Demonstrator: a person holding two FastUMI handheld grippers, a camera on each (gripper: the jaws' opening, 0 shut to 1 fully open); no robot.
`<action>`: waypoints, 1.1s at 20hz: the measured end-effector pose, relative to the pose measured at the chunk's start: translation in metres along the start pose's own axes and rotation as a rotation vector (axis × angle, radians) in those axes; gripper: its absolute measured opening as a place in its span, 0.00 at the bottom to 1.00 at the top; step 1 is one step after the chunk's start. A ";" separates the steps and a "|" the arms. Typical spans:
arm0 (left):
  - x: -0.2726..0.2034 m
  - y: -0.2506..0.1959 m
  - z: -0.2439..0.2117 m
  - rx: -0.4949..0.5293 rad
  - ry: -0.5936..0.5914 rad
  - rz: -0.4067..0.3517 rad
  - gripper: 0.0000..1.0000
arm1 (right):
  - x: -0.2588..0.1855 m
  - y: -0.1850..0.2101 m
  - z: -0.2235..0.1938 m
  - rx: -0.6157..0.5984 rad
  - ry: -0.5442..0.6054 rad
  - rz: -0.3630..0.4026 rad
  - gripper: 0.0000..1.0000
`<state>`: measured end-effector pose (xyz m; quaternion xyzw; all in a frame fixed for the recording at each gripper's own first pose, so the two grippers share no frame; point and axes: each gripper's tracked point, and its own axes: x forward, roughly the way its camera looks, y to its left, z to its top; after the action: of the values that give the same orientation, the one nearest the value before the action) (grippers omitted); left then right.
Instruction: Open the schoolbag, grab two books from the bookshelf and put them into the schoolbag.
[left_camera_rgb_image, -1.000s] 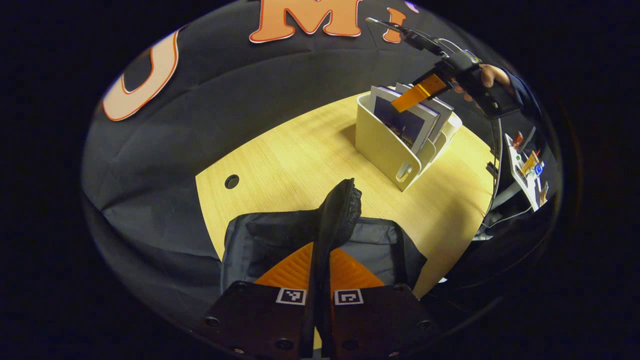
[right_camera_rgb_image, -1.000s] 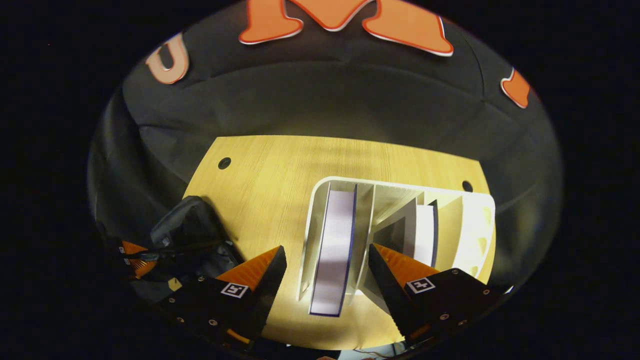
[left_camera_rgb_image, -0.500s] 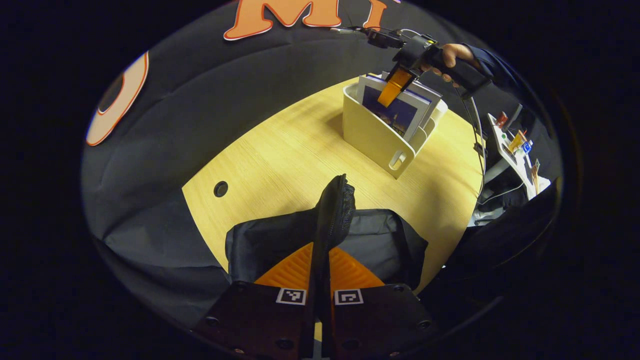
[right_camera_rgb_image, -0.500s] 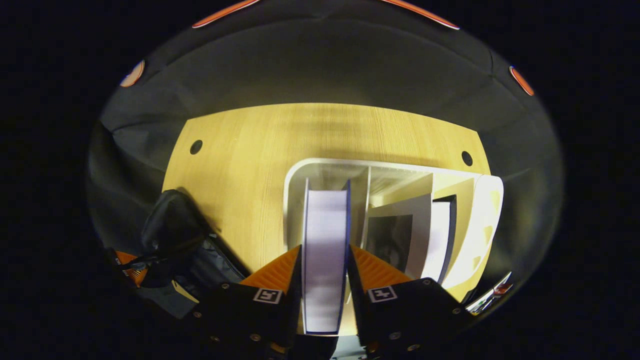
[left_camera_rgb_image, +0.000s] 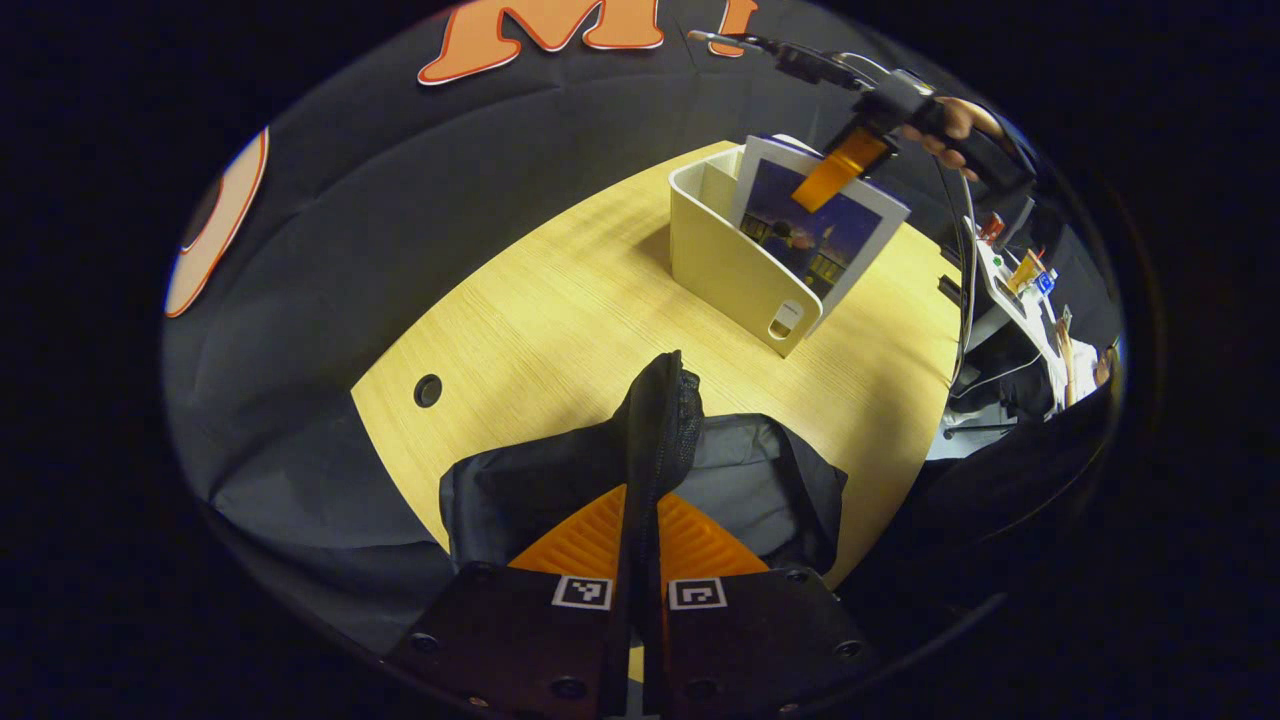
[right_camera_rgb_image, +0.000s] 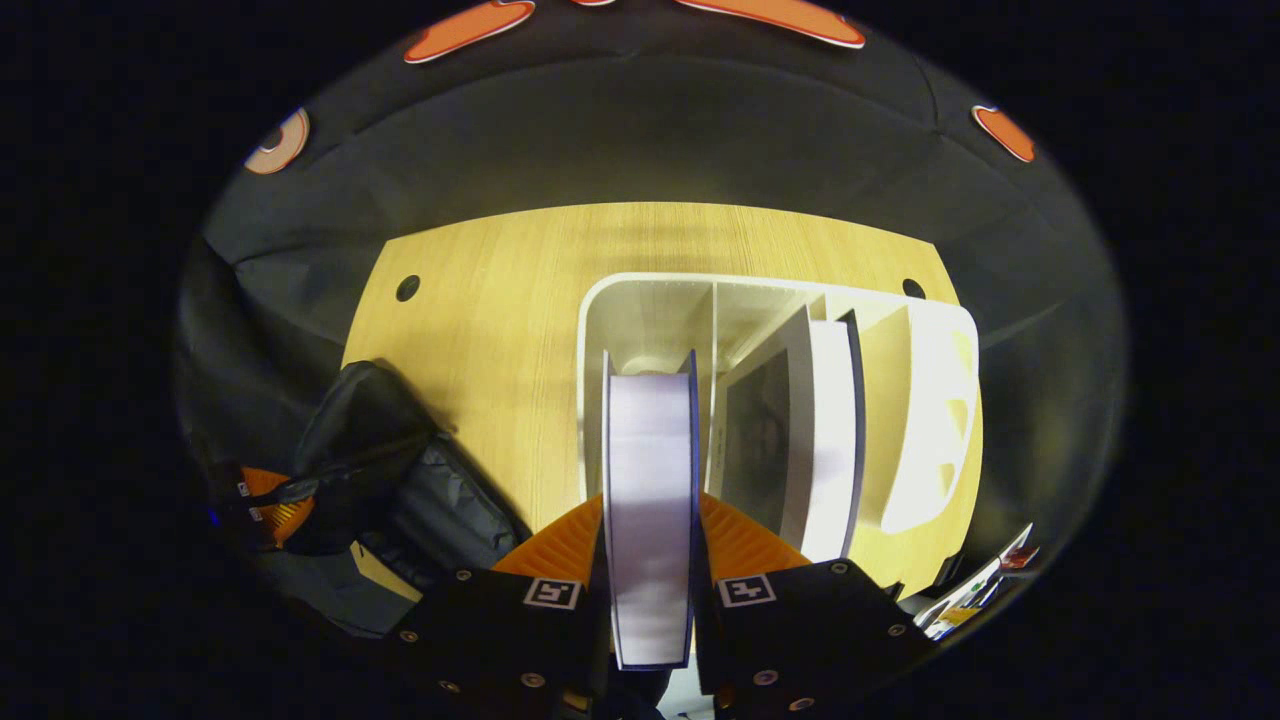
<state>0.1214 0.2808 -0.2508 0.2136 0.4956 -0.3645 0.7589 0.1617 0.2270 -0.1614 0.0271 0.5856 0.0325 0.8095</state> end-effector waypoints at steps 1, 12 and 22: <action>0.000 -0.002 0.000 -0.004 -0.004 -0.006 0.07 | -0.008 -0.003 -0.007 -0.003 -0.005 -0.001 0.35; -0.002 -0.013 0.000 -0.053 -0.022 -0.013 0.07 | -0.086 -0.023 -0.090 0.094 -0.128 0.118 0.35; -0.011 -0.026 0.006 -0.099 -0.050 -0.007 0.07 | -0.080 0.002 -0.166 0.341 -0.176 0.394 0.33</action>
<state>0.1027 0.2638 -0.2373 0.1649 0.4947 -0.3475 0.7793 -0.0206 0.2230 -0.1378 0.2791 0.4934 0.0877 0.8191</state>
